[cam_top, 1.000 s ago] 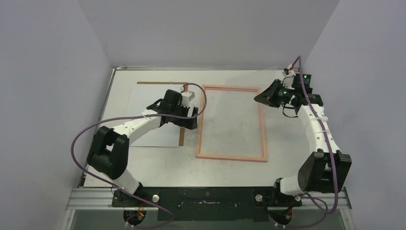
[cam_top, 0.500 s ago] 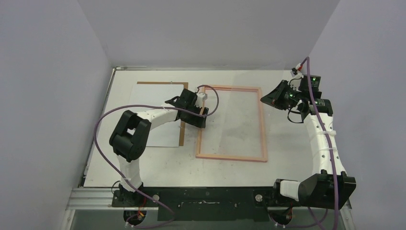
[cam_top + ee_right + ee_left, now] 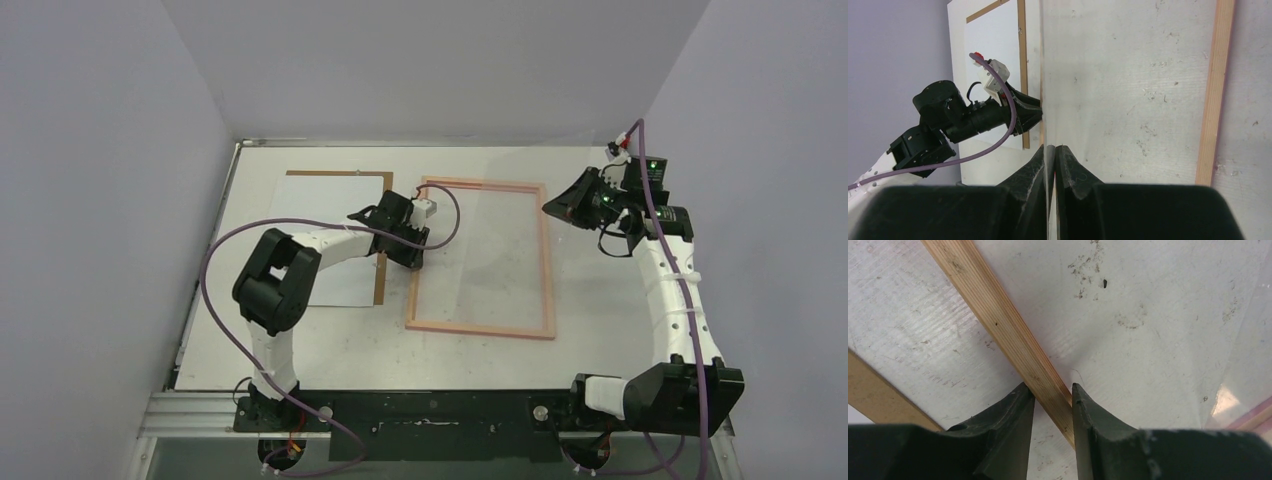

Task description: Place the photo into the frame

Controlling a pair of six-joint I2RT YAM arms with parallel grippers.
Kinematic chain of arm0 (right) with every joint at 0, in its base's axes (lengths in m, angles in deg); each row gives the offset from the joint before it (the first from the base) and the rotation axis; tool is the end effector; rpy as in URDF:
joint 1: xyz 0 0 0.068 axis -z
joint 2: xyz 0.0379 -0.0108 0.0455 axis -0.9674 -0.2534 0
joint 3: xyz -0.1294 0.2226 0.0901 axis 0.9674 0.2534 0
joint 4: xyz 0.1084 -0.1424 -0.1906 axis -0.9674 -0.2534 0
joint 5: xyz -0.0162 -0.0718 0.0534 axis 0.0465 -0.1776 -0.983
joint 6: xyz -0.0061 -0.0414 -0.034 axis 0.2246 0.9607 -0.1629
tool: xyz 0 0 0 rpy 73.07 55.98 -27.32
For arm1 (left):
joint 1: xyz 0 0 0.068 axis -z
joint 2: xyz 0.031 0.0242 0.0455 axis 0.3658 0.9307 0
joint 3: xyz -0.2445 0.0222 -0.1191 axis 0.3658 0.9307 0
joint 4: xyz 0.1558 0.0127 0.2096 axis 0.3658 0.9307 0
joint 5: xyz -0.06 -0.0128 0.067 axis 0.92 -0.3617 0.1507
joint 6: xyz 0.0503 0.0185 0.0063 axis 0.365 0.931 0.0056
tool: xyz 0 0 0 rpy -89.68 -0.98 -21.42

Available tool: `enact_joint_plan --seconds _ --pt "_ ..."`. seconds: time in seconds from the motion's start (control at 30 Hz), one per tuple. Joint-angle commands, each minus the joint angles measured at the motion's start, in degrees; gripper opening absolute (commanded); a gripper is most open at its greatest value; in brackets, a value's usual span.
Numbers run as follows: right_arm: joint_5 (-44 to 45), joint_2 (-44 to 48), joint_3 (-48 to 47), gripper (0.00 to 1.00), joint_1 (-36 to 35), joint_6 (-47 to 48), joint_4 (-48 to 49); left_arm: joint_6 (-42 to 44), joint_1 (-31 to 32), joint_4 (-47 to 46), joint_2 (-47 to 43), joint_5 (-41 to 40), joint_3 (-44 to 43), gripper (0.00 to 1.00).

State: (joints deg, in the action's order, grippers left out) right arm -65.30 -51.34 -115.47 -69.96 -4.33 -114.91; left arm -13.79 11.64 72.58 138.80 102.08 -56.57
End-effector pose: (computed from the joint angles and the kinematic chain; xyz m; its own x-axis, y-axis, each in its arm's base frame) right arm 0.2579 -0.0022 0.3631 -0.7532 0.4940 -0.4343 0.0108 0.6695 0.7427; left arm 0.3360 -0.2281 0.1573 -0.7591 0.3708 -0.5350 0.5560 0.7968 -0.2366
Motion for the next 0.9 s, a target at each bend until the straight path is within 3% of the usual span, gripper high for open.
enact_joint_plan --seconds 0.0,0.27,0.4,0.53,0.67,0.87 --pt "0.8 1.1 -0.7 0.05 -3.2 -2.4 4.3 2.3 -1.5 0.0 -3.2 -0.8 4.0 0.27" --pt "3.6 0.1 -2.6 0.05 -9.1 -4.6 5.7 1.7 -2.6 -0.1 -8.8 0.1 9.3 0.27" --pt "3.6 -0.4 -4.3 0.05 -9.8 -5.5 6.1 -0.7 -3.3 1.9 -11.7 2.8 8.2 0.56" --pt "2.5 -0.5 -6.2 0.05 -10.5 -7.5 7.0 -3.3 -8.2 4.2 -17.0 8.5 5.7 0.69" --pt "1.0 -0.5 -6.0 0.05 -13.0 -11.7 10.7 -4.7 -15.7 6.8 -21.4 15.1 3.1 0.71" --pt "-4.8 0.2 0.2 0.05 -15.4 -22.4 24.2 -4.2 -21.3 5.6 -26.4 14.8 4.9 0.69"
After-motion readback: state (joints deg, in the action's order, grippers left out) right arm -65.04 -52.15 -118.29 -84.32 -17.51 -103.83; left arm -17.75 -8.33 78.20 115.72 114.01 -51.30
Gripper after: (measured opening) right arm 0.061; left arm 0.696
